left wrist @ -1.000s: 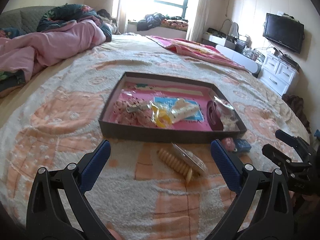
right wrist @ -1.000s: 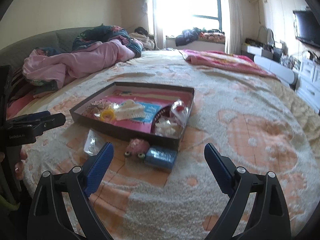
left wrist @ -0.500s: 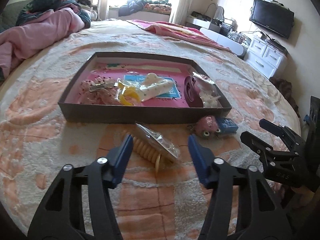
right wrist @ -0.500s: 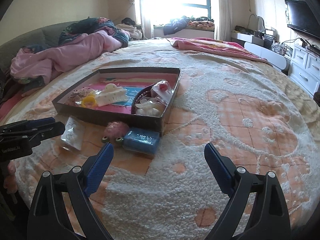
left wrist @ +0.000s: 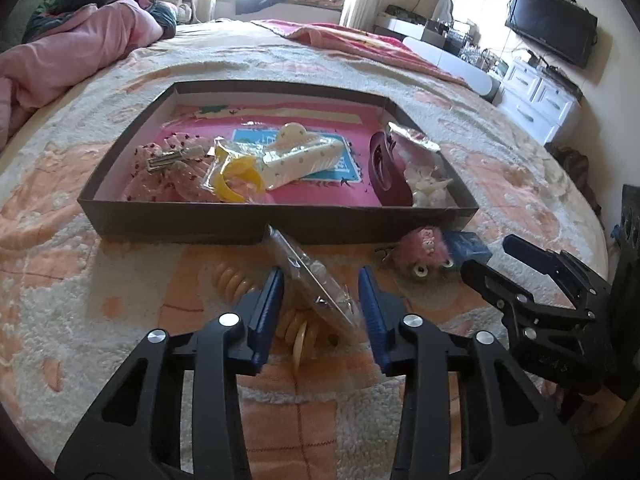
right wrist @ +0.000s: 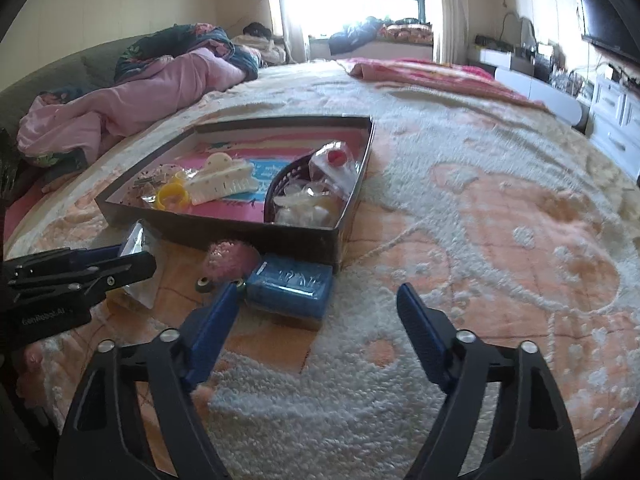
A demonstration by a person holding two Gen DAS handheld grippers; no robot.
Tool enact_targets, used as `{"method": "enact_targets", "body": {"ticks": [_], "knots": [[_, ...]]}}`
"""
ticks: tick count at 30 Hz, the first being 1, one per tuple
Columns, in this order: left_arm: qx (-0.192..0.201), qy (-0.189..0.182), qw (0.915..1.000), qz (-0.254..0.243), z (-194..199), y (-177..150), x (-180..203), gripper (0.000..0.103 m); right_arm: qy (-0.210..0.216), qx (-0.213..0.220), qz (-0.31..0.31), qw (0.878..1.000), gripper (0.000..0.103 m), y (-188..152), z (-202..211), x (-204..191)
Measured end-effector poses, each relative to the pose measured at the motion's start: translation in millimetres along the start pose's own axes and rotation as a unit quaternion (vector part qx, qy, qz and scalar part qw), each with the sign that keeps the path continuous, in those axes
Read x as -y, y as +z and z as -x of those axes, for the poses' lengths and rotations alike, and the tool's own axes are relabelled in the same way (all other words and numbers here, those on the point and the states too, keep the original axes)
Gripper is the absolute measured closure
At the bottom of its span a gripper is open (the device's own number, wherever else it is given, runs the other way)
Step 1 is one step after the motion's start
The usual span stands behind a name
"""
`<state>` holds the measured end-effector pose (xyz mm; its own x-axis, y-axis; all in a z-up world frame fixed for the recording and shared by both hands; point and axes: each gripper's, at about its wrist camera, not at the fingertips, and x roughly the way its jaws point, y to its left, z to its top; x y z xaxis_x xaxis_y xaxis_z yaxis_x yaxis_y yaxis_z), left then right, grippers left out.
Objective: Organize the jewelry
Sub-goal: 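Grasp the clear earring packet with left tool while right tool grasps the blue case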
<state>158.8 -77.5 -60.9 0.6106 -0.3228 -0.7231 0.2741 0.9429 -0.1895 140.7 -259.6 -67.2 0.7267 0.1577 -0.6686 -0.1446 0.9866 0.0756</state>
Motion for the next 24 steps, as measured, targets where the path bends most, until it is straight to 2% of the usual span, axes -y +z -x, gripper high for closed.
{"method": "enact_targets", "body": {"ticks": [4,10,13,18,24], "knots": [[-0.003,0.005,1.0,-0.008,-4,1,4,0.074,0.018,-0.014,-0.027,0.999,0.035,2,-10,5],[-0.007,0.013,0.9999,-0.008,-11,3,4,0.077,0.029,-0.023,-0.033,0.999,0.04,2,-16,3],[-0.006,0.015,0.9998,-0.01,-12,3,4,0.08,0.047,-0.025,-0.025,0.998,0.053,3,-19,-1],[-0.006,0.003,1.0,0.005,-6,2,-5,0.088,0.048,-0.021,-0.024,0.998,0.053,3,-15,-2],[0.011,-0.012,0.9997,0.017,12,3,-13,0.09,0.051,-0.013,-0.012,0.999,0.053,1,-6,-4]]}}
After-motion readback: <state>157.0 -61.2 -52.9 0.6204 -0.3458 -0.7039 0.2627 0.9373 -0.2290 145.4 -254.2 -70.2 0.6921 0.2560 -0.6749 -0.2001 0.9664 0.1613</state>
